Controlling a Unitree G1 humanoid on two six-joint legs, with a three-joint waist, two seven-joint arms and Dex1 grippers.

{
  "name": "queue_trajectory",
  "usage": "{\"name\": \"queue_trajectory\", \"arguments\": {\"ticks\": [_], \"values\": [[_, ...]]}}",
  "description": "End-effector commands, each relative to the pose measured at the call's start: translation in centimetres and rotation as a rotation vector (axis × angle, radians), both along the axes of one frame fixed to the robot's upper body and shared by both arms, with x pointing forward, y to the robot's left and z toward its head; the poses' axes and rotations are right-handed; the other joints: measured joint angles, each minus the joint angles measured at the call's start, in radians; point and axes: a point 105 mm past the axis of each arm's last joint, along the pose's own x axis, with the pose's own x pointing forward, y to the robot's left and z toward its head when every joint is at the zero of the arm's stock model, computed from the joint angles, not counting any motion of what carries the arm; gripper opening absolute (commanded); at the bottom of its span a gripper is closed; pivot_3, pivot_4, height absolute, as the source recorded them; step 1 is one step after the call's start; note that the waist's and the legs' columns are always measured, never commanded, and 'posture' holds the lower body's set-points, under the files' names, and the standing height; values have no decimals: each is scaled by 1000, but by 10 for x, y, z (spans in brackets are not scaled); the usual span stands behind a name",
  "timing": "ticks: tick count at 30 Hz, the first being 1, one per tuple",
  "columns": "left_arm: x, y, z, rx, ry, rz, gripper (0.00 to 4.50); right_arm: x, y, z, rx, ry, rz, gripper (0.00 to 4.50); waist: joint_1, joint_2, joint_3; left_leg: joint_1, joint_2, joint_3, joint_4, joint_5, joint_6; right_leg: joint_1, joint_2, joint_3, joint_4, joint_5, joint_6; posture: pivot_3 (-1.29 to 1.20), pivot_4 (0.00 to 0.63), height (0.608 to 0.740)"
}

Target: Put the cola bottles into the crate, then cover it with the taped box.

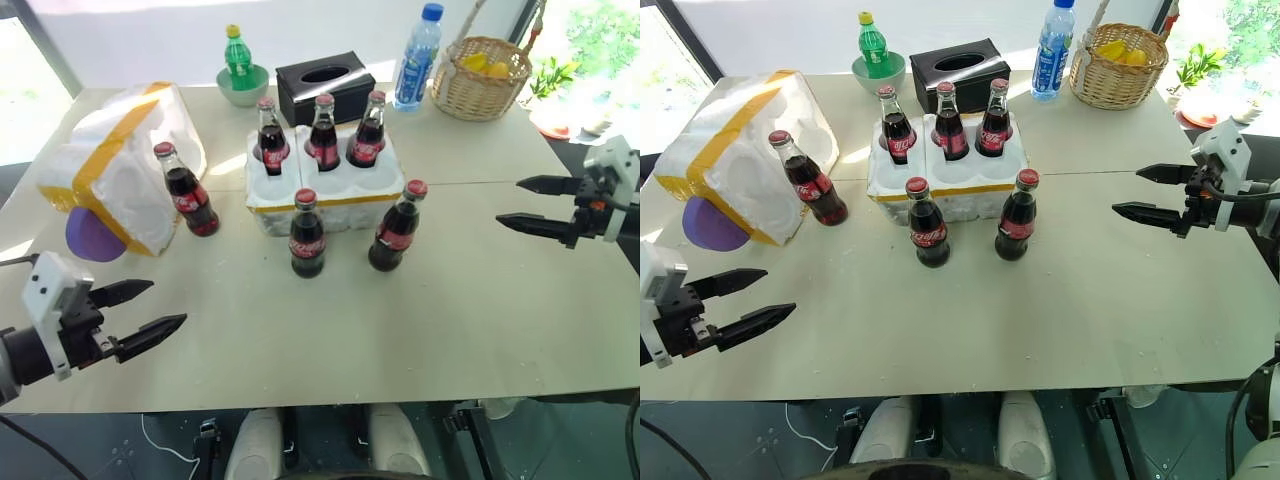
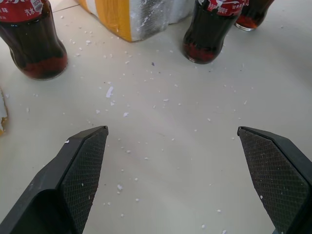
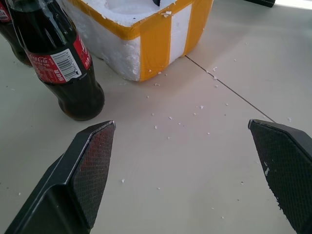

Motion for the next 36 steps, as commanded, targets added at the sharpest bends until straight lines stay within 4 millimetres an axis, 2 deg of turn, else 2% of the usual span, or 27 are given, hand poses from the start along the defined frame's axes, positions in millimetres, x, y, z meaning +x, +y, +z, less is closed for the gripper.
{"name": "queue_trajectory", "arguments": {"ticks": [1,19,24,30,32,33,36], "values": [[-3,-4,3,7,-17,-29,4455,0,-3,14,-5,-55,-5,4500,0,0,0,0,0,0,0,0,0,0,0,0,0,0,0,0,150,740],[0,-3,2,3,-22,-17,4455,1,-3,10,-2,-64,-12,4500,0,0,0,0,0,0,0,0,0,0,1,0,1,0,0,0,150,740],[10,-10,7,-40,-79,3,4455,2,2,9,40,-43,-5,4500,3,0,0,0,0,0,0,1,-1,1,1,0,1,0,0,0,150,740],[39,-23,4,-83,-193,145,4455,-7,13,30,95,-66,31,4500,3,0,0,1,0,0,0,1,-1,2,0,0,2,1,1,0,150,740],[67,-19,7,-107,-258,270,4455,-16,26,54,156,-83,96,4500,3,-1,-1,2,0,0,0,1,-2,2,1,0,2,2,3,0,150,740],[83,-18,10,-125,-285,331,4455,-24,35,67,182,-86,149,4500,9,5,-1,2,0,-1,0,1,-2,3,1,0,2,1,2,0,150,740],[115,-17,16,-132,-327,413,4455,-41,55,85,212,-71,255,4500,26,5,-1,3,-2,-3,1,4,-5,4,2,0,3,3,3,0,150,740]]}}
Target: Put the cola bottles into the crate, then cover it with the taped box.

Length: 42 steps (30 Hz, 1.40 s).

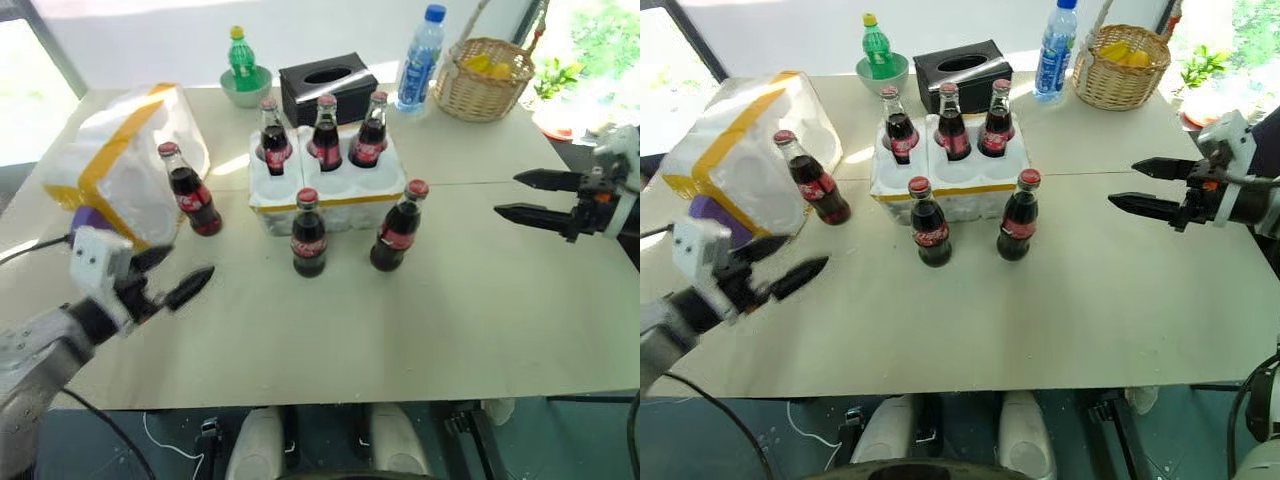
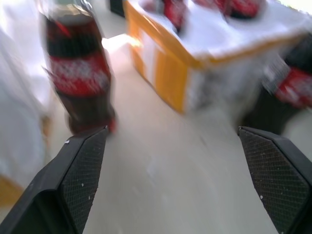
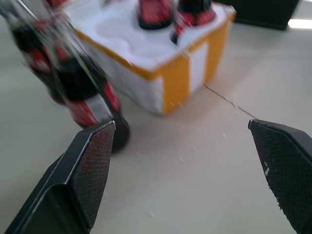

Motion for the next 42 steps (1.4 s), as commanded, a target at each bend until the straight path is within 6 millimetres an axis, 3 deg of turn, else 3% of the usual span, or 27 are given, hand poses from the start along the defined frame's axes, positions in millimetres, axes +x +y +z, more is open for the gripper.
{"name": "queue_trajectory", "arguments": {"ticks": [1,5,9,17,34,39,42], "values": [[22,8,3,47,-31,108,4455,-26,17,44,15,-98,105,4500,1,-2,-1,0,0,0,0,0,0,0,0,0,0,0,0,0,150,740],[44,7,8,68,-56,134,4455,-32,30,52,31,-108,138,4500,0,-7,-3,1,2,0,0,-1,2,1,1,-1,-1,0,1,0,150,740],[56,9,10,72,-64,156,4455,-31,34,43,-3,-105,126,4500,1,-7,-3,0,2,1,0,-1,2,0,1,-1,-1,1,1,0,150,740],[49,5,8,97,-61,95,4455,-29,34,40,15,-101,91,4500,0,-7,-3,0,2,1,0,-1,2,0,1,-1,-1,1,1,0,150,740],[97,-7,-21,122,18,122,4455,-25,47,36,17,-88,98,4500,3,-8,-3,0,2,1,0,-1,2,0,1,-2,0,1,1,0,150,740],[95,-5,-21,134,15,101,2794,-23,45,39,12,-92,85,4500,3,-8,-3,0,2,1,0,-1,2,0,1,-2,0,1,1,0,150,740],[85,-6,-1,121,-28,5,2830,-21,40,42,14,-96,66,4500,1,-8,-3,0,2,1,0,-1,2,0,1,-2,0,1,1,0,150,740]]}}
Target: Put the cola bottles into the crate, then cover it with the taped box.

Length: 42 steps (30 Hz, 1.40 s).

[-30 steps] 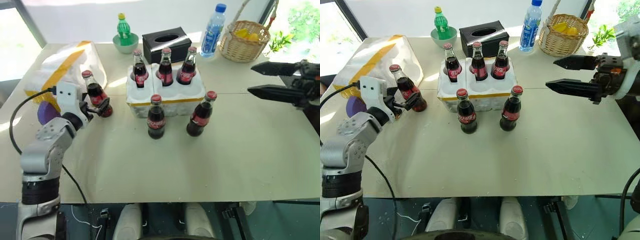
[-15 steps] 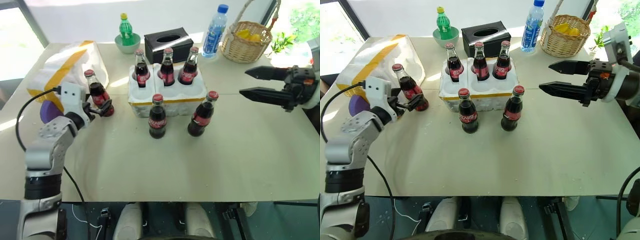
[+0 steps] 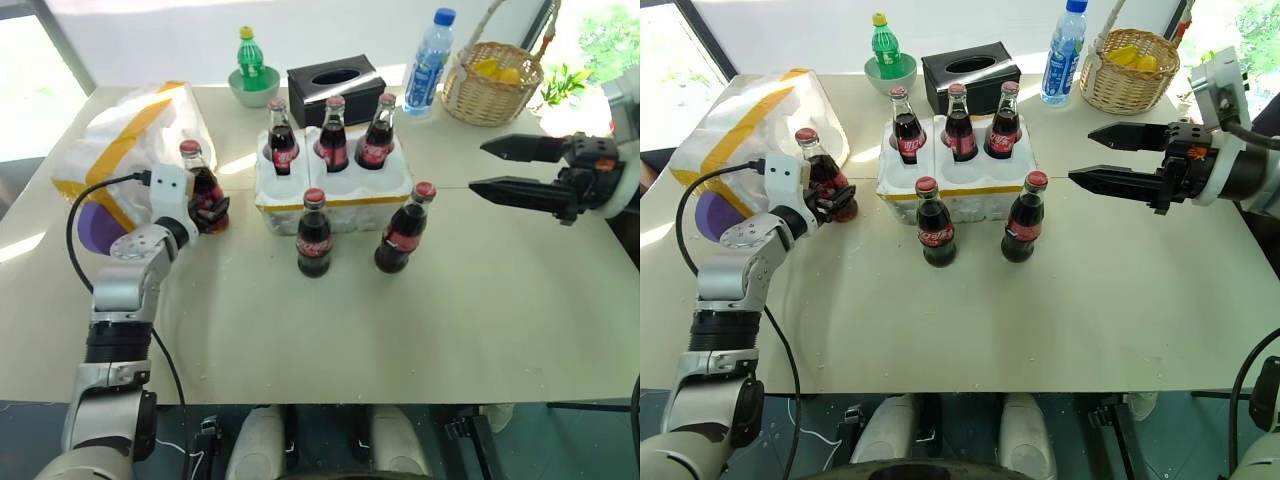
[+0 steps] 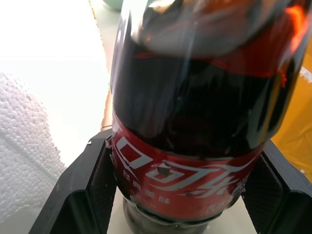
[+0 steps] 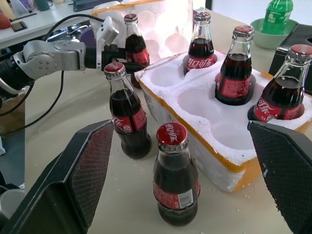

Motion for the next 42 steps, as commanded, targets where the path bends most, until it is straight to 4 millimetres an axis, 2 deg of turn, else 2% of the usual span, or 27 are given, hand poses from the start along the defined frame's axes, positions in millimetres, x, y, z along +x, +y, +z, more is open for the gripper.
{"name": "queue_trajectory", "arguments": {"ticks": [1,3,9,12,16,21,24,28,32,34,35,36,39,42], "values": [[-13,-5,38,-23,-88,-149,2830,-2,-6,15,-9,-60,-20,4500,-1,0,0,0,0,0,0,0,0,0,0,0,0,0,0,0,150,740],[-20,-11,56,-55,-99,-246,2830,-1,-8,15,-9,-59,-29,4500,-2,-1,1,-1,0,0,0,0,-1,-1,0,0,0,0,0,0,150,740],[-44,-49,114,-41,-103,-700,2830,-6,-12,4,2,-20,-55,4500,3,-8,5,-4,0,-1,1,3,-4,-2,0,-2,0,0,0,0,150,740],[-40,-70,134,-44,-106,-840,2830,-8,-13,-1,-8,-36,-73,4500,5,-8,5,-4,-1,0,1,3,-6,-2,-1,-1,-1,0,0,0,150,740],[-18,-105,153,-71,-137,-954,2830,-6,-19,-8,-16,-64,-152,4500,4,-8,5,-4,-4,1,4,3,-5,0,0,-2,-1,1,2,0,150,740],[9,-150,148,-70,-148,-1016,2830,-14,-24,-16,-11,-69,-207,4500,-1,-8,5,-6,-3,1,7,3,-4,0,2,-2,0,1,3,0,150,740],[18,-169,130,-2,-122,-1034,2830,-21,-25,-20,-3,-66,-236,4500,-3,-8,5,-11,-2,1,8,2,-3,-6,3,-2,0,1,3,0,150,740],[28,-183,105,90,-95,-1010,2830,-30,-25,-24,11,-57,-272,4500,0,-8,6,-18,0,0,12,2,-3,-11,6,-2,0,1,3,0,150,740],[29,-184,79,179,-46,-1012,2830,-31,-28,-27,20,-57,-313,4500,1,-9,6,-18,0,-1,13,-1,2,-11,5,-1,1,1,3,0,150,740],[31,-182,69,212,-31,-999,3910,-29,-28,-28,21,-56,-323,4500,0,-8,5,-18,0,-2,14,-3,5,-10,5,-1,1,2,3,0,150,740],[31,-181,66,213,-24,-998,4311,-28,-28,-28,21,-56,-325,4500,1,-8,5,-18,0,-2,14,-3,5,-10,5,-1,1,2,3,0,150,740],[31,-181,65,212,-21,-1001,4453,-27,-27,-28,21,-56,-325,4500,1,-8,5,-18,0,-2,14,-3,5,-10,5,-1,1,2,3,0,150,740],[30,-177,64,207,-29,-1002,4453,-21,-25,-28,13,-58,-314,4500,0,-8,5,-18,0,-3,14,-3,5,-10,5,-1,1,2,3,0,150,740],[30,-168,76,168,-61,-996,4453,-15,-22,-27,6,-62,-297,4500,0,-8,5,-18,0,-3,14,-3,5,-10,5,-1,2,2,3,0,150,740]]}}
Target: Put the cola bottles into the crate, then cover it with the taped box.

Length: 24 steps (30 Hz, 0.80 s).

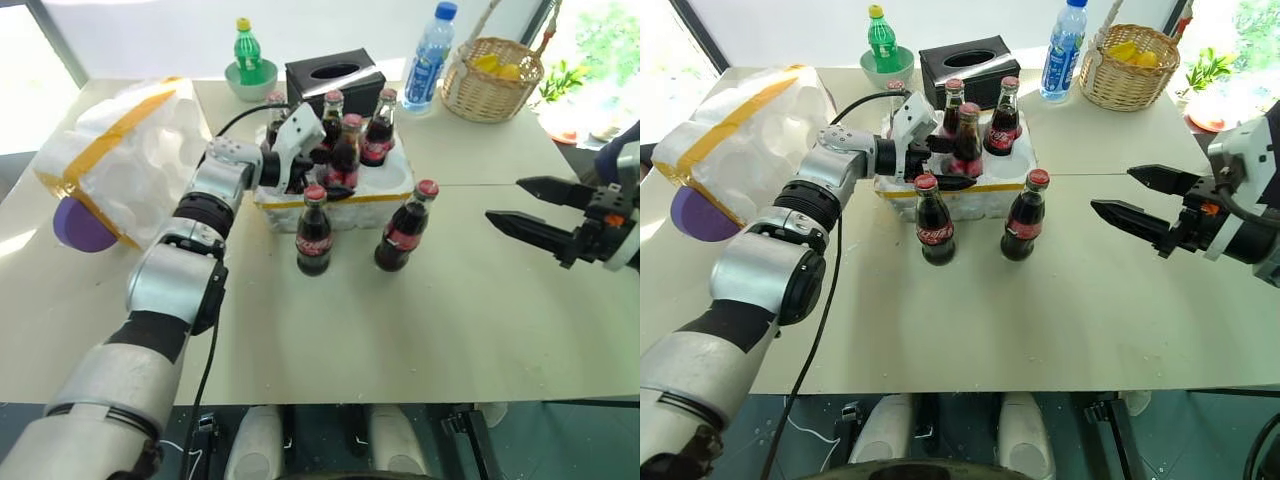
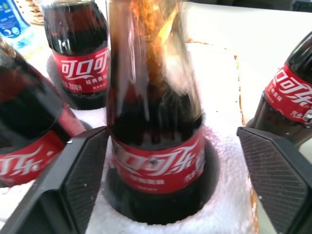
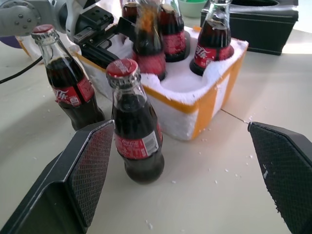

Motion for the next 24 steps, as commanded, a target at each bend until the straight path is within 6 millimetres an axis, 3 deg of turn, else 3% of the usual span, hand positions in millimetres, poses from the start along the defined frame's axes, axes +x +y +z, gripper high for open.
{"name": "queue_trajectory", "arguments": {"ticks": [1,5,8,14,24], "values": [[-2,15,27,-74,-54,-14,4453,5,2,11,-19,-49,14,4500,0,0,0,0,0,0,0,0,0,0,0,0,0,0,0,0,150,740],[-19,46,49,-88,-67,-87,4453,11,5,14,-25,-48,44,4500,-5,0,0,0,1,0,0,0,0,0,0,0,0,0,0,0,150,740],[-46,73,55,-43,-33,-155,4453,15,8,15,-32,-43,71,4500,-7,1,0,0,1,0,0,2,-4,0,1,0,1,0,0,0,150,740],[-102,85,31,73,75,-238,4453,21,13,17,-36,-41,108,4500,3,1,0,0,2,0,1,3,-6,0,0,1,2,0,0,0,150,740],[-92,62,-11,11,147,-62,4453,19,23,19,-17,-37,139,4500,15,1,-1,1,1,0,3,3,-5,3,0,1,1,1,2,0,150,740]]}}
